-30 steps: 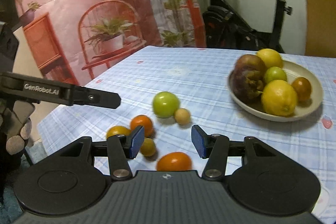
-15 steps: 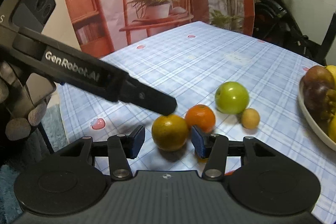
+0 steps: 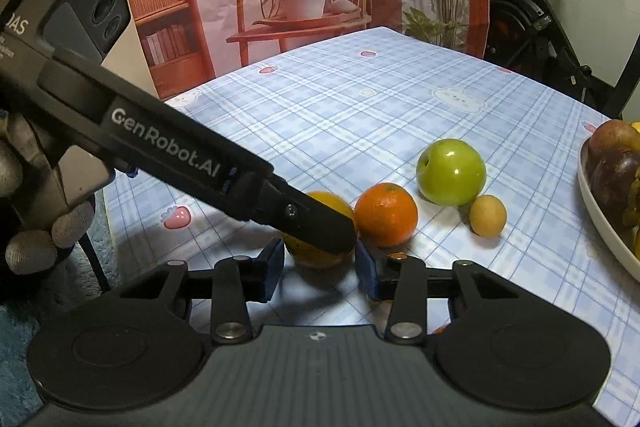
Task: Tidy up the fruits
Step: 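Grasp the large orange-brown citrus fruit with the left tool, then carry the orange-brown citrus onto the plate and open left tool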
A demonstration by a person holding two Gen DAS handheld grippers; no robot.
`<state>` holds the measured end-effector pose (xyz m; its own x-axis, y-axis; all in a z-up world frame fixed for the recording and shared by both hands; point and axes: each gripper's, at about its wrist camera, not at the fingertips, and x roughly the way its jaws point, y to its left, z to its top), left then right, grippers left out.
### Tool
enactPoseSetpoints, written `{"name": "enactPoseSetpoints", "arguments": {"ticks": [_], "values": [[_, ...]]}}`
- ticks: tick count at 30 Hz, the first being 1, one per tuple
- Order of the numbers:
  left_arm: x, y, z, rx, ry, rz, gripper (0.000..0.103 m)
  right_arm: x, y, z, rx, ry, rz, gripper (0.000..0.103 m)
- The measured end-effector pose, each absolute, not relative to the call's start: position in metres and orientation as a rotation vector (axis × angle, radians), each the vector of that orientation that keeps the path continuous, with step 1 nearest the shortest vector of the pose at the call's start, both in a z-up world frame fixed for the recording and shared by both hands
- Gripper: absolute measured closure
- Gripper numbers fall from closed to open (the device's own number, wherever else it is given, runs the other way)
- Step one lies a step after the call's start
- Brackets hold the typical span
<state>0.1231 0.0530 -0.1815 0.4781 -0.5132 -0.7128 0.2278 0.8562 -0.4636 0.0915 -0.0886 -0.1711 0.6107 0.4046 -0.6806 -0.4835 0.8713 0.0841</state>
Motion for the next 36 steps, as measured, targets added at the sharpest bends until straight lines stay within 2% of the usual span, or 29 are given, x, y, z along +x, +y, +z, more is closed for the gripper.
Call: {"name": "enactPoseSetpoints", "arguments": {"ticks": [36], "values": [[0.118,0.04,-0.171,-0.236,0.924,-0.497,0.058,0.079,-0.099,-0.158,-0.032,0.715,0.489,0.062]]}}
